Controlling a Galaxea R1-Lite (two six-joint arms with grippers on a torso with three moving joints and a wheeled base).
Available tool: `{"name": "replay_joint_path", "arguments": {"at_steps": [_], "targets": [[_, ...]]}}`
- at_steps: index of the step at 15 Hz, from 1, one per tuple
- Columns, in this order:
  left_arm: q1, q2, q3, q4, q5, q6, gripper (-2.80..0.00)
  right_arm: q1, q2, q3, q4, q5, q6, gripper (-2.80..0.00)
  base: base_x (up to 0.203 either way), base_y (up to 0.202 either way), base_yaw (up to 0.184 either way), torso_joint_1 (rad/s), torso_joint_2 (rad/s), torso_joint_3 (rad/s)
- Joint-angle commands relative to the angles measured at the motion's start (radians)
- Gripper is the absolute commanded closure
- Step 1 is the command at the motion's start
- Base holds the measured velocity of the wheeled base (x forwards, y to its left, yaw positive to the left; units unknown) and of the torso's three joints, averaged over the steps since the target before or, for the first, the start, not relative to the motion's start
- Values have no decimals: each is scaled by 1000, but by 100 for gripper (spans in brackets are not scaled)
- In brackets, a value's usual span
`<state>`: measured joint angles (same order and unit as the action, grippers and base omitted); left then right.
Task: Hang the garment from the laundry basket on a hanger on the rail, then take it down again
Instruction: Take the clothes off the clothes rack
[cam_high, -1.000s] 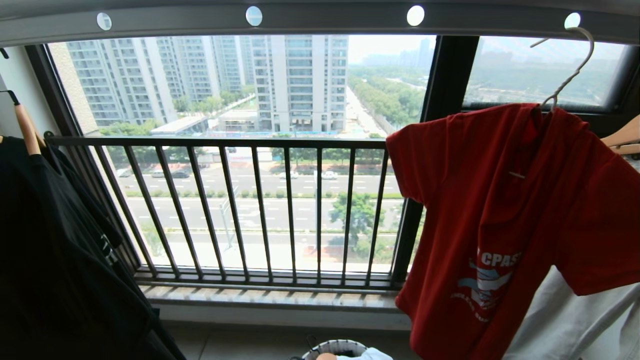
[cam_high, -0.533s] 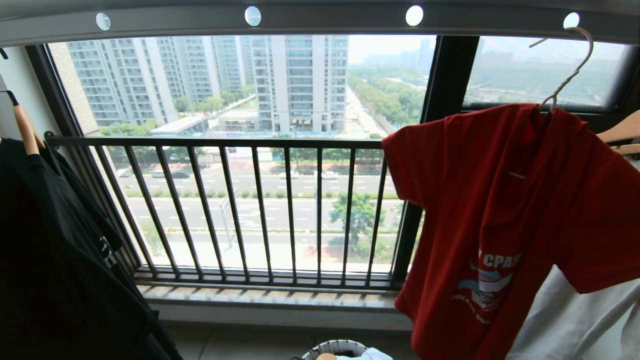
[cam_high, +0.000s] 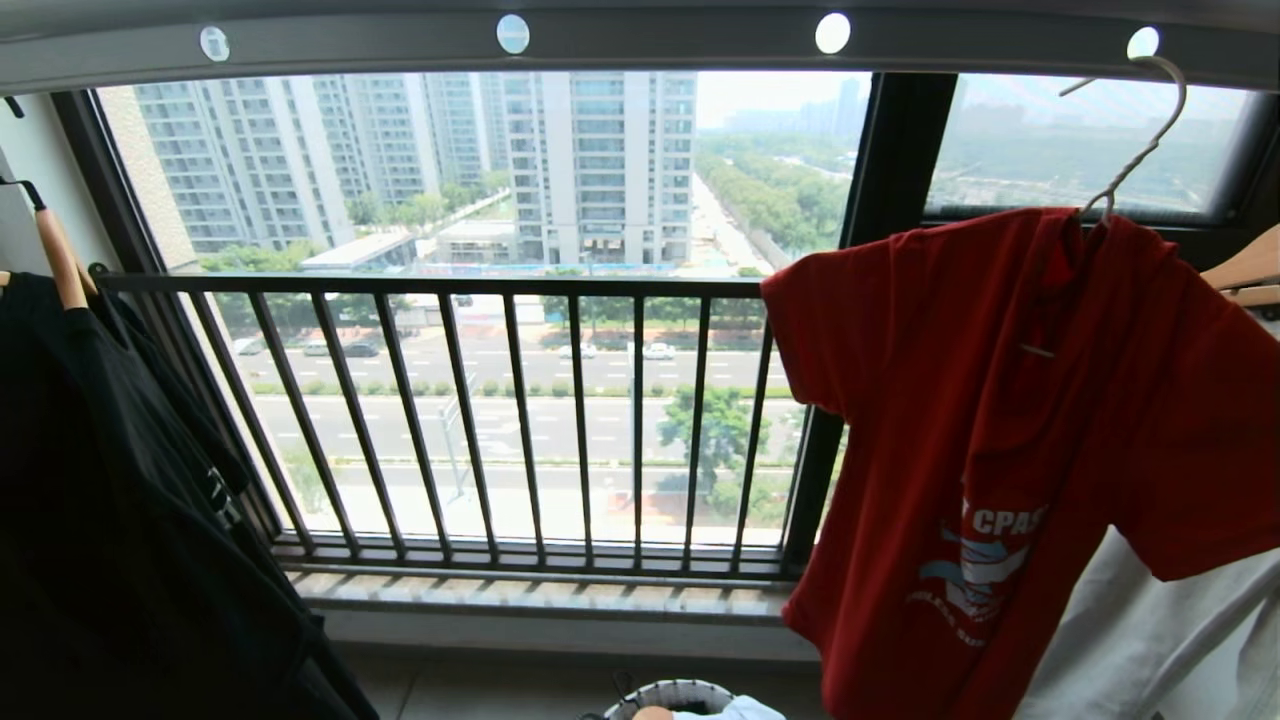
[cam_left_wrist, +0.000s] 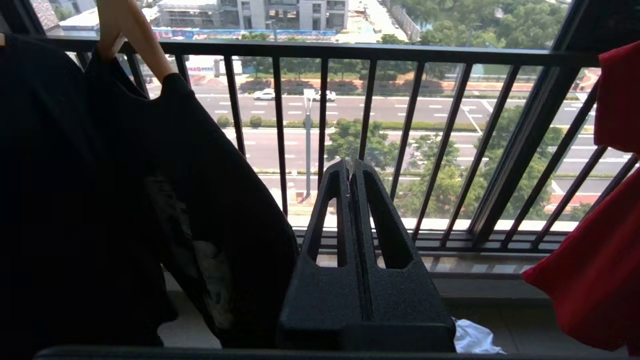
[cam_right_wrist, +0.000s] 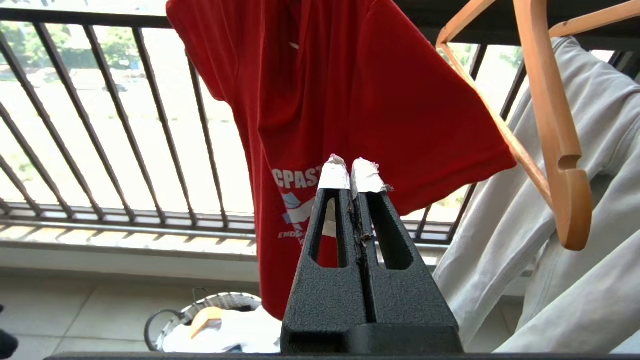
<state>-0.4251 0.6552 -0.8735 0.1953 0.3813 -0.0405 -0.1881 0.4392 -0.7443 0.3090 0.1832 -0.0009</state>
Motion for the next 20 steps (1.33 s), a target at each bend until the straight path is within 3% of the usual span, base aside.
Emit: {"name": "replay_joint_path", "arguments": {"at_steps": [1,4,7,10,12,14,18,20], "targets": [[225,-119,114,-2,-38,-4,0,0,-108,-2,119,60,46,0,0,0,0,0,0,0],[339,-348,279,4,-132,-18,0,1,-160,-24,277,77,75,0,0,0,0,0,0,0],[440,-464,448,8,-178,-22,0,20,-89,-74,294,108,85,0,0,0,0,0,0,0],[440,-547,564,8,-185,-11,0,69,-99,-102,373,116,43,0,0,0,0,0,0,0],[438,-638,654,7,-220,49,0,119,-103,-99,399,100,28,0,0,0,0,0,0,0],[435,-655,737,-1,-237,92,0,119,-172,-50,404,91,-9,0,0,0,0,0,0,0],[434,-655,770,-4,-327,116,0,223,-199,45,403,53,-47,0,0,0,0,0,0,0],[434,-655,801,-6,-341,119,0,211,-256,145,366,48,-47,0,0,0,0,0,0,0]]}}
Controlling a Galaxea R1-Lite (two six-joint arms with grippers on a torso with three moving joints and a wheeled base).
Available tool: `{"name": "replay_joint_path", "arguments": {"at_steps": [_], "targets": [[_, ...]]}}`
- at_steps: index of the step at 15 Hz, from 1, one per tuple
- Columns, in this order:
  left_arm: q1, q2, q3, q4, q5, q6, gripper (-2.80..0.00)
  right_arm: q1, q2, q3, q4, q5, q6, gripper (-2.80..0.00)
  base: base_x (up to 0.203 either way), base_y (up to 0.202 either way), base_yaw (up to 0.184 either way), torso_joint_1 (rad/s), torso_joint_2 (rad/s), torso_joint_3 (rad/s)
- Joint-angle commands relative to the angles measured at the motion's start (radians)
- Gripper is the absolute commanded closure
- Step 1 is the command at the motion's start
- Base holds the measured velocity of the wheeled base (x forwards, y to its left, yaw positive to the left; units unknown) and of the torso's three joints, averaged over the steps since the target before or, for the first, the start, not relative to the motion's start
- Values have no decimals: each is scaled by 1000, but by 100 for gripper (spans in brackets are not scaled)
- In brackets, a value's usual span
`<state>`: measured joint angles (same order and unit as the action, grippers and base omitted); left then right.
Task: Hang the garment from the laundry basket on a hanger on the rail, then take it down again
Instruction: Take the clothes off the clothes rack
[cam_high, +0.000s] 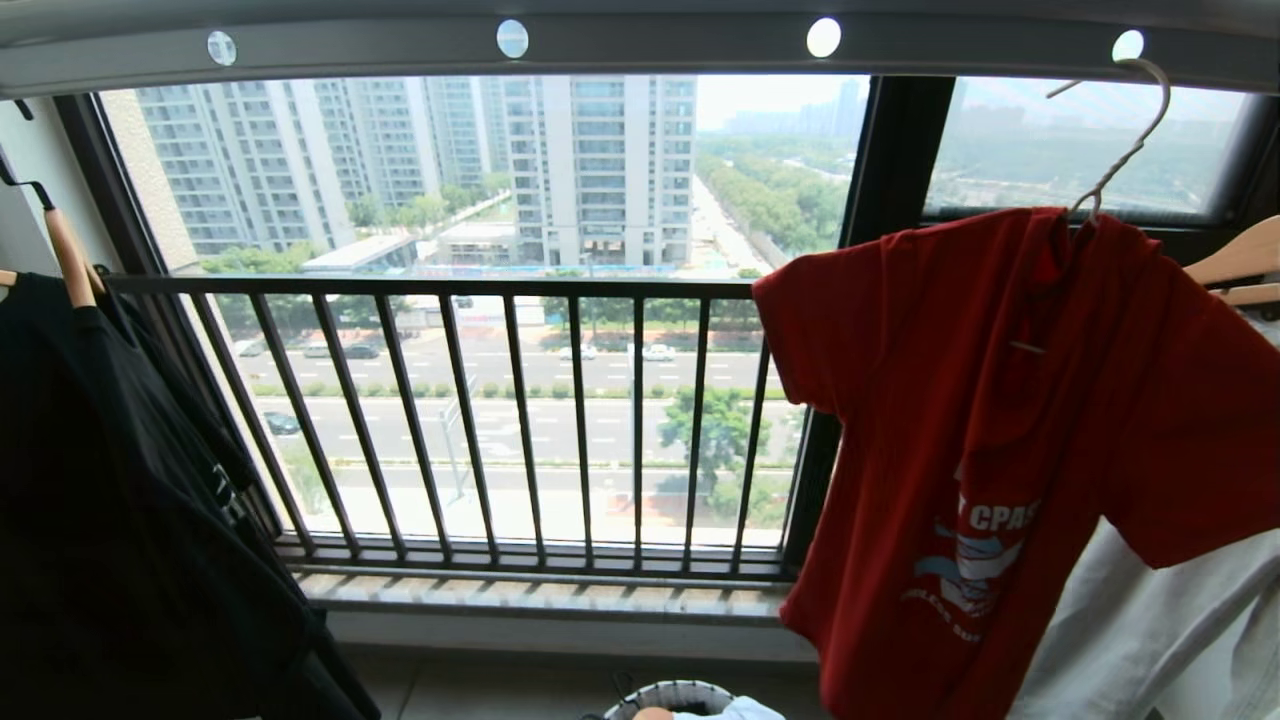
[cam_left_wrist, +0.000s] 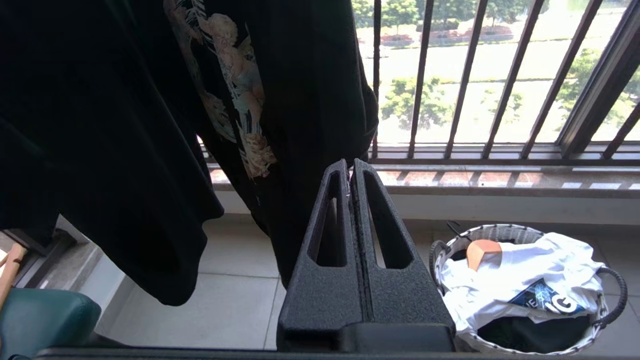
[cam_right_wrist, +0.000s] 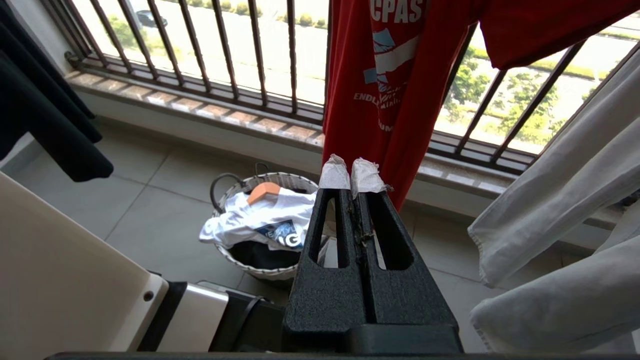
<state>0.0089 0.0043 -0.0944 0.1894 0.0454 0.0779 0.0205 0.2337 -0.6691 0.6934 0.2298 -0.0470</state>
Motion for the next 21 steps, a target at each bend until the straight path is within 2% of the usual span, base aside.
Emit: {"name": "replay_joint_path", "arguments": {"at_steps": [1,4,6,9,10,11,14,21], "targets": [[0,-4,24,-3,-12,-8,0,-4,-91,132,-66,0,-6,0,0,0,0,0,0,0],[0,-4,27,-13,-12,-24,0,-13,-220,336,-290,-37,-39,0,0,0,0,0,0,0],[0,-4,27,-13,-10,-79,0,-14,-231,451,-435,-121,-49,0,0,0,0,0,0,0],[0,-4,27,-13,-9,-108,0,-14,-233,650,-692,-166,-79,0,0,0,0,0,0,0],[0,-4,27,-13,-9,-122,0,-14,-233,673,-714,-173,-88,0,0,0,0,0,0,0],[0,-4,27,-13,-9,-127,0,-14,-234,668,-675,-177,-92,0,0,0,0,0,0,0],[0,-4,27,-13,-5,-153,0,-14,-234,669,-680,-186,-15,0,0,0,0,0,0,0],[0,-4,27,-13,-4,-153,0,-14,-234,669,-686,-190,-11,0,0,0,0,0,0,0]]}}
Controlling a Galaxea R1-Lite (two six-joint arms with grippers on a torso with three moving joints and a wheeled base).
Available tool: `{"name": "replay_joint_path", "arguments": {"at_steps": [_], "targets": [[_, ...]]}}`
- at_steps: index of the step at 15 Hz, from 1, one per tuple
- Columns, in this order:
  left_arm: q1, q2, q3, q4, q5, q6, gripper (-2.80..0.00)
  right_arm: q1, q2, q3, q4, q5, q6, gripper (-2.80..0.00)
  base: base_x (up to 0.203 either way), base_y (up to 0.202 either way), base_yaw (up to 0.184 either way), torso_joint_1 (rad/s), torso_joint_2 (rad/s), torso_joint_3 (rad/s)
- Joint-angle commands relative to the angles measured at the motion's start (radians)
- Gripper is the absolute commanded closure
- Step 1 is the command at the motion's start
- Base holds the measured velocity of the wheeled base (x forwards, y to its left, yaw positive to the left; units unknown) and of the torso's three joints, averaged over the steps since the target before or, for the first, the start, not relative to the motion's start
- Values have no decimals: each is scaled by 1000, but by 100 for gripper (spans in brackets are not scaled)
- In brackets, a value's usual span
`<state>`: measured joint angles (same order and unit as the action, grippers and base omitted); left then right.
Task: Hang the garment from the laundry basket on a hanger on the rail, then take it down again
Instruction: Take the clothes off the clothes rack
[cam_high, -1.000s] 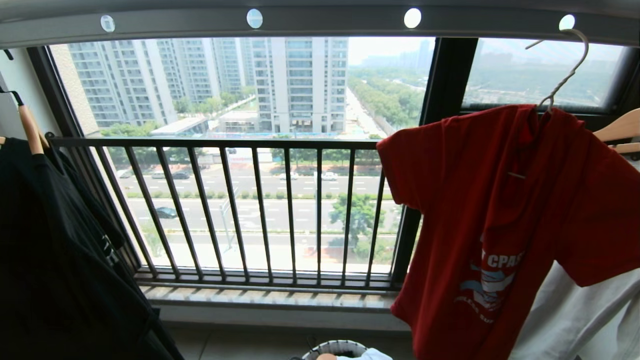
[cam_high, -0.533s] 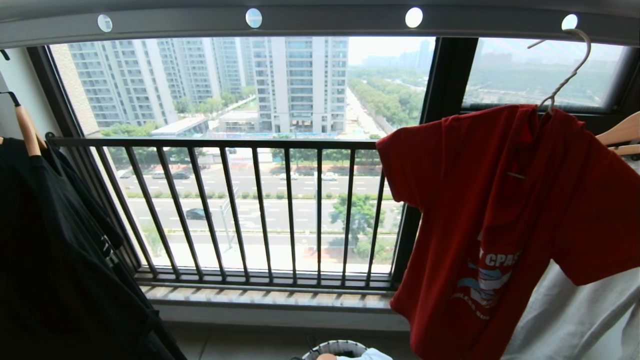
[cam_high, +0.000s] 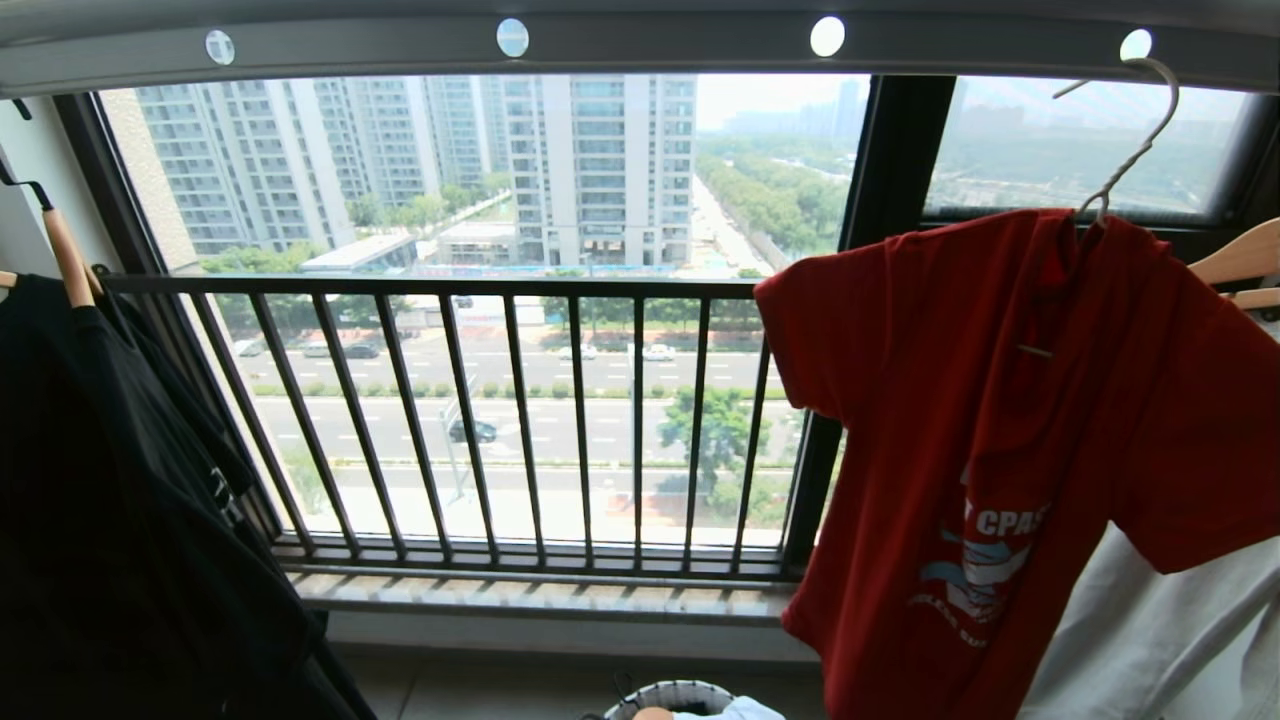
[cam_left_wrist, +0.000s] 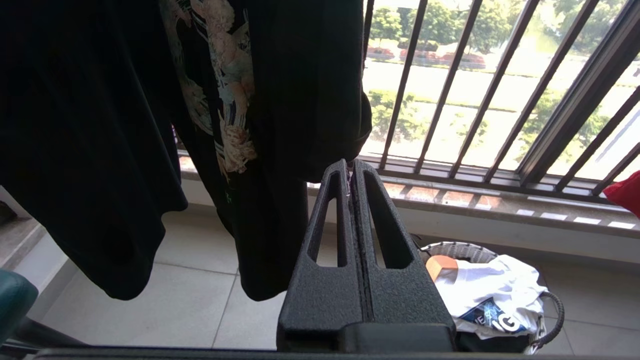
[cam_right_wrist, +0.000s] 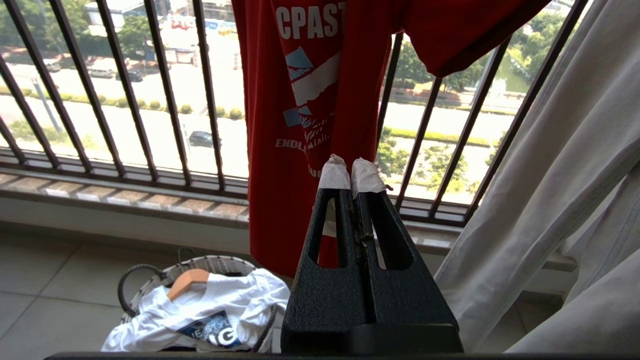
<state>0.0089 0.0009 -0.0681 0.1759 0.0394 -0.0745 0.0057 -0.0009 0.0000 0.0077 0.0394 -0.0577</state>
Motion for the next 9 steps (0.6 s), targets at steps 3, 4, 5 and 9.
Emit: {"name": "replay_joint_path", "arguments": {"at_steps": [3,4,5,9], "targets": [[0,-1,1,0,1,-1,0,0,1,0,0,1,-1,0,0,0,0,0,0,0],[0,-1,1,0,1,-1,0,0,1,0,0,1,-1,0,0,0,0,0,0,0],[0,-1,1,0,1,-1,0,0,1,0,0,1,-1,0,0,0,0,0,0,0],[0,-1,1,0,2,-1,0,0,1,0,0,1,-1,0,0,0,0,0,0,0]]}}
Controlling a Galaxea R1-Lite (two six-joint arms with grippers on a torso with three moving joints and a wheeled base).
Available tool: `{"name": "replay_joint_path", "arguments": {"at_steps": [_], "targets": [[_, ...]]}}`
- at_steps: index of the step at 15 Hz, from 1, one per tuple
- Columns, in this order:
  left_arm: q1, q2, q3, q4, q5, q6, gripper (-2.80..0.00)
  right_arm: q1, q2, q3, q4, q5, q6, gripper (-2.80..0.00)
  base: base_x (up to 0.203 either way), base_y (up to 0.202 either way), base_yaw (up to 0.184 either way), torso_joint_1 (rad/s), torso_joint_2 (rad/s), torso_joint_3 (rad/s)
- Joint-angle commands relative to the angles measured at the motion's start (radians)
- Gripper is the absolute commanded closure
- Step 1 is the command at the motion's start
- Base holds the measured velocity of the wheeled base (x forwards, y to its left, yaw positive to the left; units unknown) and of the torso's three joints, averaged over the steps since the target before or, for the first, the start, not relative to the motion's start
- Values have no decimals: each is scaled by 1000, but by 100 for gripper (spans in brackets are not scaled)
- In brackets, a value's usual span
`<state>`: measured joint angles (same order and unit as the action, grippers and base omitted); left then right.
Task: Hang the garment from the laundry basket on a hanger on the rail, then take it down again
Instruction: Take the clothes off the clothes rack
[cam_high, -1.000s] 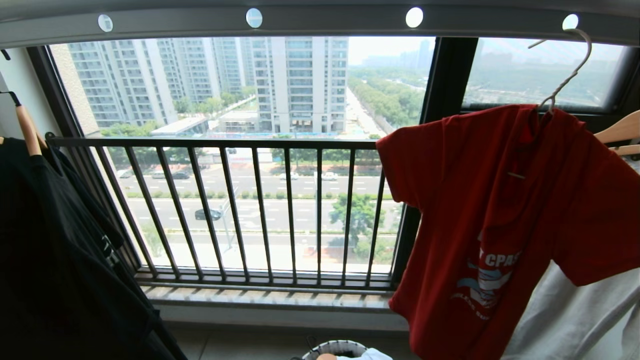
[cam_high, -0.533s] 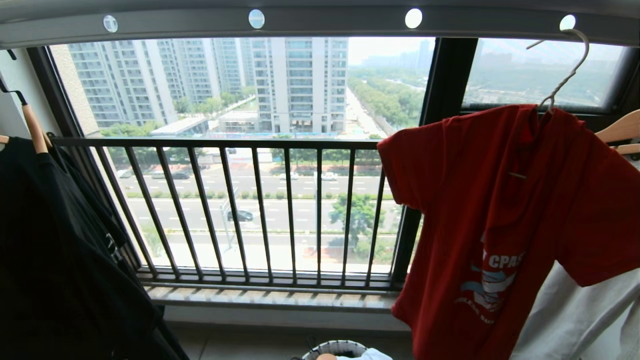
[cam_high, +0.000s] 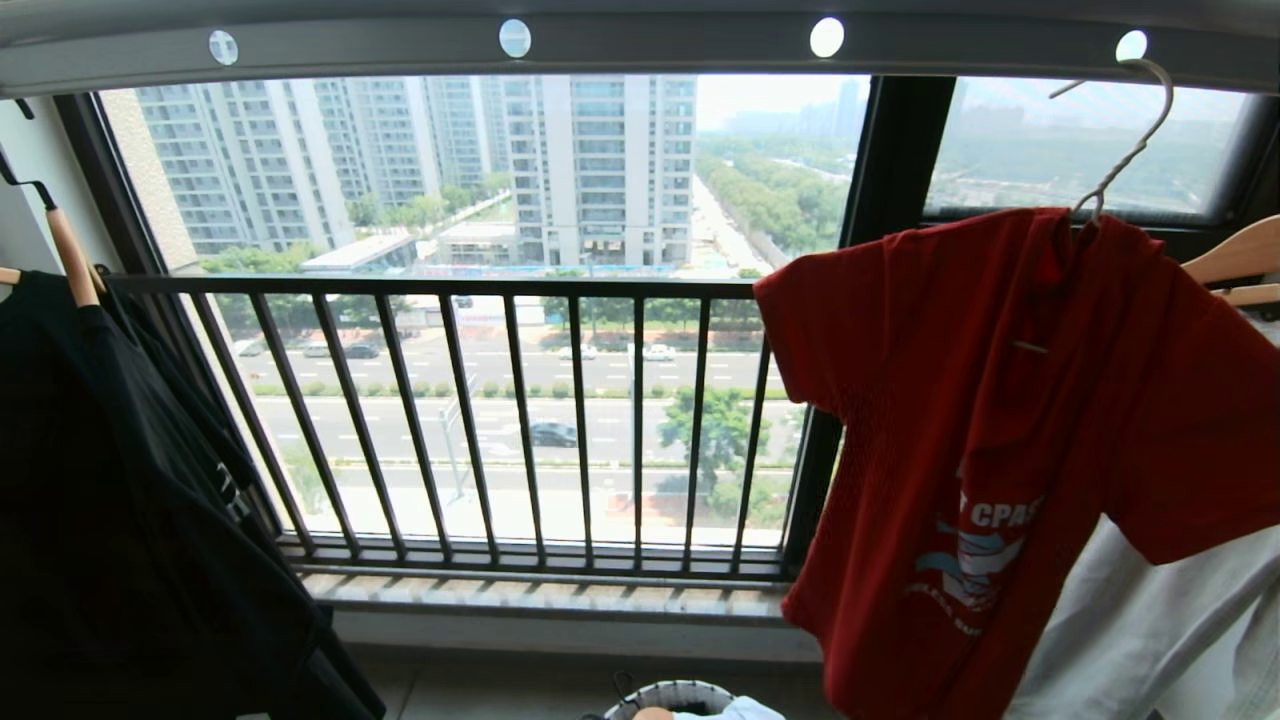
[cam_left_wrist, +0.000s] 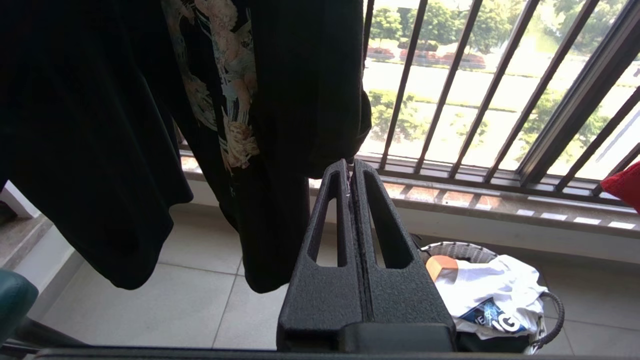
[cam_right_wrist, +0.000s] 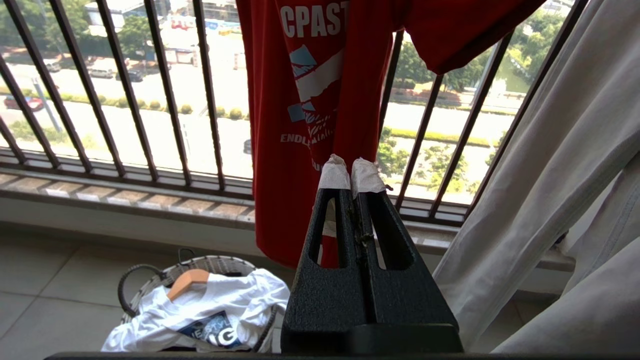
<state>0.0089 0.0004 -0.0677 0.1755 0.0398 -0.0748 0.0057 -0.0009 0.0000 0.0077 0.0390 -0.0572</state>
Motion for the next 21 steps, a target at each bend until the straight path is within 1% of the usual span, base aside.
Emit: {"name": "replay_joint_path", "arguments": {"at_steps": [1,21], "targets": [[0,0,0,1,1,0,0,0,1,0,0,1,-1,0,0,0,0,0,0,0],[0,0,0,1,0,0,0,0,1,0,0,1,-1,0,0,0,0,0,0,0]]}}
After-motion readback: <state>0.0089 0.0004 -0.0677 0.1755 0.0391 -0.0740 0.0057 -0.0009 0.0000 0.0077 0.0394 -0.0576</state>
